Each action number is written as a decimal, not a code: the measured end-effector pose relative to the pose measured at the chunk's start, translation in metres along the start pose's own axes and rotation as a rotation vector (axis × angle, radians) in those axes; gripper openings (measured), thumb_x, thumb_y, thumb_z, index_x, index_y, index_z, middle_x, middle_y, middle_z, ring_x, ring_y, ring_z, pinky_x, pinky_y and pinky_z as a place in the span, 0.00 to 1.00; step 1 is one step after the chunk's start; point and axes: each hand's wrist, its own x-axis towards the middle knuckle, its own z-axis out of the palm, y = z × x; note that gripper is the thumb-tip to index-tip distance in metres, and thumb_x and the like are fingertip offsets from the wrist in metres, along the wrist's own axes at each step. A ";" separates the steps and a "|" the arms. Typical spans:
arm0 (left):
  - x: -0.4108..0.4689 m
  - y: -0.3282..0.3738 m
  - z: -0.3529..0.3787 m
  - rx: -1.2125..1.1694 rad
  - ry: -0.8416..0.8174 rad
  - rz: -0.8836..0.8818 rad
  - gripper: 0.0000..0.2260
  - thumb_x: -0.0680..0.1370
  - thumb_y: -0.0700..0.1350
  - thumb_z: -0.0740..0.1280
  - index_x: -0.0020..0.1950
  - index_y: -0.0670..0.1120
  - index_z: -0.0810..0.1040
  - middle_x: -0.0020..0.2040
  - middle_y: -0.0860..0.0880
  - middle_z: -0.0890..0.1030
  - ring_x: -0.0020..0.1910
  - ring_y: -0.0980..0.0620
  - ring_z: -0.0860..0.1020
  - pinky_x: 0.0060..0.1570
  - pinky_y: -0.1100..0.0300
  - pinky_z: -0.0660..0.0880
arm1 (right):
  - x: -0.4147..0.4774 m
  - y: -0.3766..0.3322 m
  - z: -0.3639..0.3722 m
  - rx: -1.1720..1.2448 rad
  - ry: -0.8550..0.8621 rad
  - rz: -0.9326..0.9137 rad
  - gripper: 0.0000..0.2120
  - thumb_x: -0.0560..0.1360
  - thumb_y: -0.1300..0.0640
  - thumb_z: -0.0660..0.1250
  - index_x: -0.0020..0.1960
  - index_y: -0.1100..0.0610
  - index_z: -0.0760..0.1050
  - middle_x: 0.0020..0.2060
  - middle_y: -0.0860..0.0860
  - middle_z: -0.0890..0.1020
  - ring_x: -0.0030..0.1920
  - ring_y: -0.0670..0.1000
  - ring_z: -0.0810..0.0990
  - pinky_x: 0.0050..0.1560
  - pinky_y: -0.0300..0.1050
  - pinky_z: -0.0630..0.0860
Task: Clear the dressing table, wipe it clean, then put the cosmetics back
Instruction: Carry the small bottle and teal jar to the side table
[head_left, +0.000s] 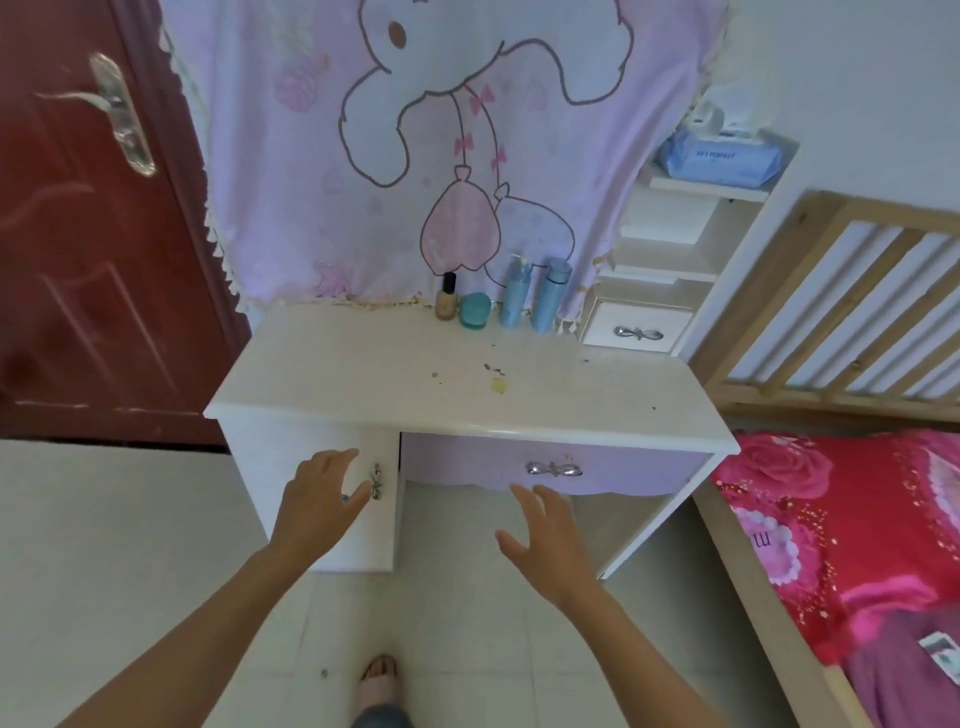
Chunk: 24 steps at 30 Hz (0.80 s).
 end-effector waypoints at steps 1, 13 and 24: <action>0.016 0.000 0.003 -0.006 0.002 0.002 0.21 0.77 0.47 0.64 0.69 0.42 0.67 0.66 0.42 0.71 0.64 0.44 0.68 0.60 0.52 0.67 | 0.016 0.002 -0.006 0.000 0.013 -0.002 0.29 0.77 0.47 0.60 0.74 0.50 0.53 0.73 0.53 0.57 0.73 0.52 0.53 0.70 0.47 0.56; 0.184 -0.003 0.007 -0.146 0.048 -0.013 0.21 0.78 0.47 0.62 0.70 0.44 0.66 0.68 0.44 0.69 0.66 0.45 0.66 0.63 0.53 0.65 | 0.207 -0.023 -0.045 -0.070 0.052 0.010 0.27 0.77 0.47 0.60 0.72 0.50 0.56 0.72 0.53 0.58 0.72 0.53 0.56 0.67 0.46 0.60; 0.261 -0.002 0.049 -0.155 -0.028 -0.115 0.21 0.78 0.47 0.62 0.70 0.45 0.65 0.67 0.45 0.70 0.66 0.48 0.68 0.64 0.56 0.65 | 0.312 -0.013 -0.026 -0.080 -0.125 -0.062 0.27 0.77 0.46 0.58 0.73 0.49 0.55 0.74 0.51 0.55 0.73 0.52 0.55 0.69 0.47 0.58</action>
